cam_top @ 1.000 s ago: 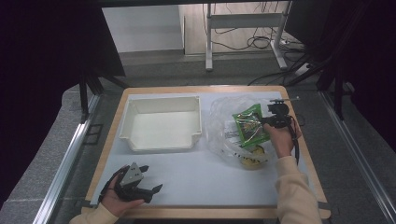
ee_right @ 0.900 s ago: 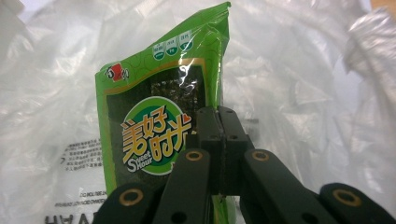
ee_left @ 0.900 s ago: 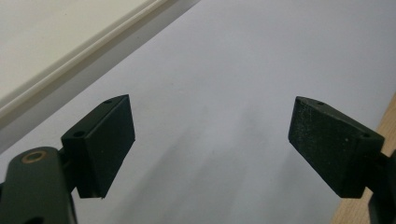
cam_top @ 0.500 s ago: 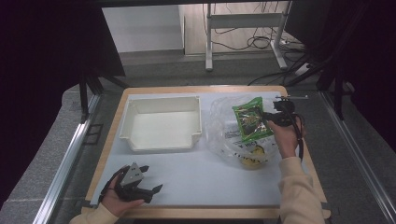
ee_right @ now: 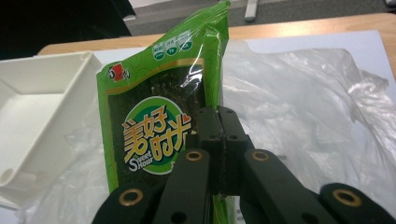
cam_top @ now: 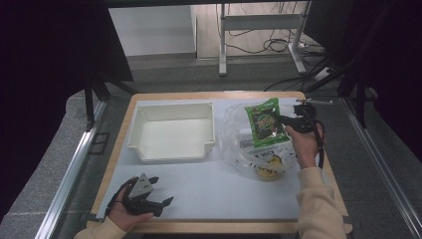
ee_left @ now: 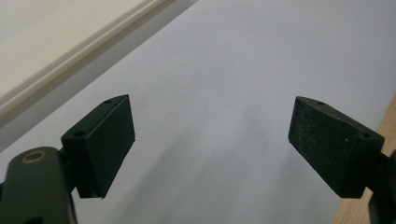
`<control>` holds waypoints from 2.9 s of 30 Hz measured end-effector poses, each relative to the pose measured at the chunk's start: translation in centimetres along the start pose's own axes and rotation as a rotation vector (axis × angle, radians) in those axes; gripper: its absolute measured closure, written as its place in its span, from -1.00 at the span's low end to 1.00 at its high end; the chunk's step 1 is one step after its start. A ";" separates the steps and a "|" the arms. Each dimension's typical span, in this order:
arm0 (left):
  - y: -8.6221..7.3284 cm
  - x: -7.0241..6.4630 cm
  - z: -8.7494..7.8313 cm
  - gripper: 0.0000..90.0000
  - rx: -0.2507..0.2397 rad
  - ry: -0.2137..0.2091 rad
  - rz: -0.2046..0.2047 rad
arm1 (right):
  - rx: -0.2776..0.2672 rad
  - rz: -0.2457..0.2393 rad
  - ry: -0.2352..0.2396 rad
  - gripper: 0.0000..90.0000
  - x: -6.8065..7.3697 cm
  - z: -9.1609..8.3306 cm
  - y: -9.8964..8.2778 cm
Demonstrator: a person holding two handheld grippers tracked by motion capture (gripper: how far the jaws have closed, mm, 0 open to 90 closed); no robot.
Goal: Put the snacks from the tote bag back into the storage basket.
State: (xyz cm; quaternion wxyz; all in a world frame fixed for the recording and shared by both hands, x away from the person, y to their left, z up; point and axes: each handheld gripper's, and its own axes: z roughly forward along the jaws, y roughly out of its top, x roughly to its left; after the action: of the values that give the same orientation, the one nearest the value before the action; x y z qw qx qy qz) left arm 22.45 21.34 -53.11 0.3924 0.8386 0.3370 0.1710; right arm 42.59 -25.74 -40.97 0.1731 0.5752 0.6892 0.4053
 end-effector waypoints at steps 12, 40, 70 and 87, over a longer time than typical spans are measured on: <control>-0.1 0.0 0.0 -0.68 0.002 0.005 -0.004 | -0.048 0.002 0.055 1.00 1.3 0.0 0.5; 0.0 0.0 -0.2 -0.68 -0.005 0.013 -0.009 | -0.113 -0.018 0.147 1.00 4.9 0.1 1.8; 0.0 -0.1 -0.2 -0.68 0.000 0.012 -0.005 | -0.137 -0.044 0.208 1.00 8.3 0.9 2.7; 0.0 -0.1 -0.1 -0.68 0.000 0.010 0.001 | -0.127 -0.063 0.258 1.00 11.3 2.8 2.8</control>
State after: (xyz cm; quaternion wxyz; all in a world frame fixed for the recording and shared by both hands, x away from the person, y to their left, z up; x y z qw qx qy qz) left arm 22.28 21.33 -53.03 0.3904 0.8380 0.3386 0.1753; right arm 43.23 -14.18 -38.03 0.1317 0.4842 0.6964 0.5131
